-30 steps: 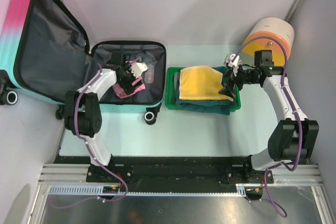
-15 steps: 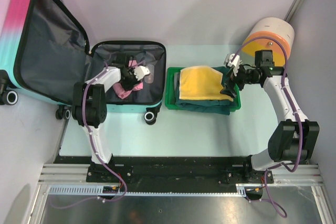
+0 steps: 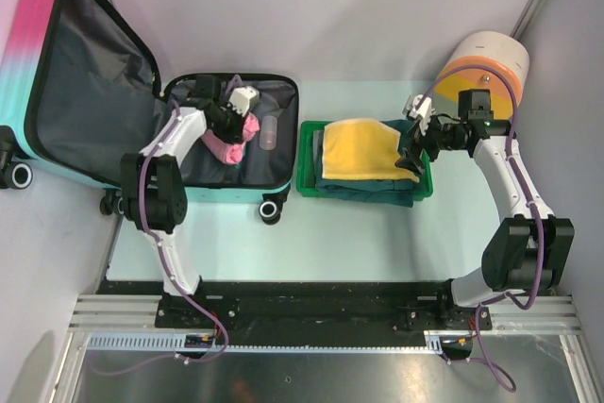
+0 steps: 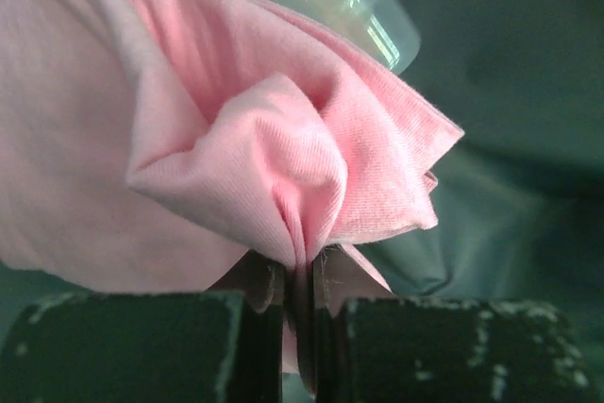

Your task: Open, take out, and arrange the luggage

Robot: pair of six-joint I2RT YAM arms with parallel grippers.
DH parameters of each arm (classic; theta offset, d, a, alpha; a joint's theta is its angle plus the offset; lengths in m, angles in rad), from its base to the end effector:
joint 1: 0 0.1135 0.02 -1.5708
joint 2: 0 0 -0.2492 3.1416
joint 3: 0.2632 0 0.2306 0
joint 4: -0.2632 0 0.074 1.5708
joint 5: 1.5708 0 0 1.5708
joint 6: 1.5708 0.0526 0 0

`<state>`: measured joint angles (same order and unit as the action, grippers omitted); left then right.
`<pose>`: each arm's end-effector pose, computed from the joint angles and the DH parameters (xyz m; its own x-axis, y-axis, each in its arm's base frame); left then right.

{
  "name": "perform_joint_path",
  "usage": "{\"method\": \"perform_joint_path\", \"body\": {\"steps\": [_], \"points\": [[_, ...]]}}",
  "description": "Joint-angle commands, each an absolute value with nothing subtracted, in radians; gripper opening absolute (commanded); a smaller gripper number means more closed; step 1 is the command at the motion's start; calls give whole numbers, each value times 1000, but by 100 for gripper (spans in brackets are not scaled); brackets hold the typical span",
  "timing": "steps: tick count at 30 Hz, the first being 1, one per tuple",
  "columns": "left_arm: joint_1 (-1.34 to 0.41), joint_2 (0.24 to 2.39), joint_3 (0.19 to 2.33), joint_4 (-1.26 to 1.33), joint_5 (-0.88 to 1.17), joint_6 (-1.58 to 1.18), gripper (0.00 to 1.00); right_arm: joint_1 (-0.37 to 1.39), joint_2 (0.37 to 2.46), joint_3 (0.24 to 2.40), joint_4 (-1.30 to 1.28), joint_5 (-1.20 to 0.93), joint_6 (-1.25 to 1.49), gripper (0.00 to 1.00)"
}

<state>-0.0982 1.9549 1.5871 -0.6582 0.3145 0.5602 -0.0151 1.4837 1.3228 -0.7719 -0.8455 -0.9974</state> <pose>0.4034 -0.0561 0.2144 -0.5867 0.5655 -0.5796 0.6664 0.7438 0.0512 0.2931 0.0349 0.2978 -0.0698 -0.5563 -0.8281 -0.9110 0.3737 -0.1742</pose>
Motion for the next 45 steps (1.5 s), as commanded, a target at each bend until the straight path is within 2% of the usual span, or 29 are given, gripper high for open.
{"method": "perform_joint_path", "body": {"steps": [1, 9, 16, 18, 20, 23, 27, 33, 40, 45], "points": [[-86, 1848, 1678, -699, 474, 298, 0, -18, 1474, 1333, -744, -865, -971, 100], [-87, 1795, 1790, -747, 578, 129, 0, -25, 1471, 1333, -741, -862, -953, 100], [-123, 1718, 1750, -759, 669, -157, 0, -110, 1476, 1333, -666, -891, -750, 100], [-158, 1701, 1741, -752, 622, -225, 0, -129, 1477, 1333, -660, -894, -729, 100], [-217, 1683, 1746, -750, 457, -357, 0, -147, 1479, 1333, -660, -894, -712, 100], [-303, 1663, 1762, -750, 324, -475, 0, -163, 1474, 1333, -664, -888, -698, 100], [-417, 1677, 1815, -752, 227, -553, 0, -181, 1470, 1333, -678, -881, -681, 100], [-560, 1834, 1962, -746, 115, -623, 0, -222, 1450, 1327, -699, -887, -655, 99], [-731, 2132, 2311, -733, 94, -684, 0, -261, 1407, 1312, -736, -893, -675, 99], [-782, 2294, 2393, -707, 101, -755, 0, -282, 1370, 1299, -729, -881, -650, 99]]}}
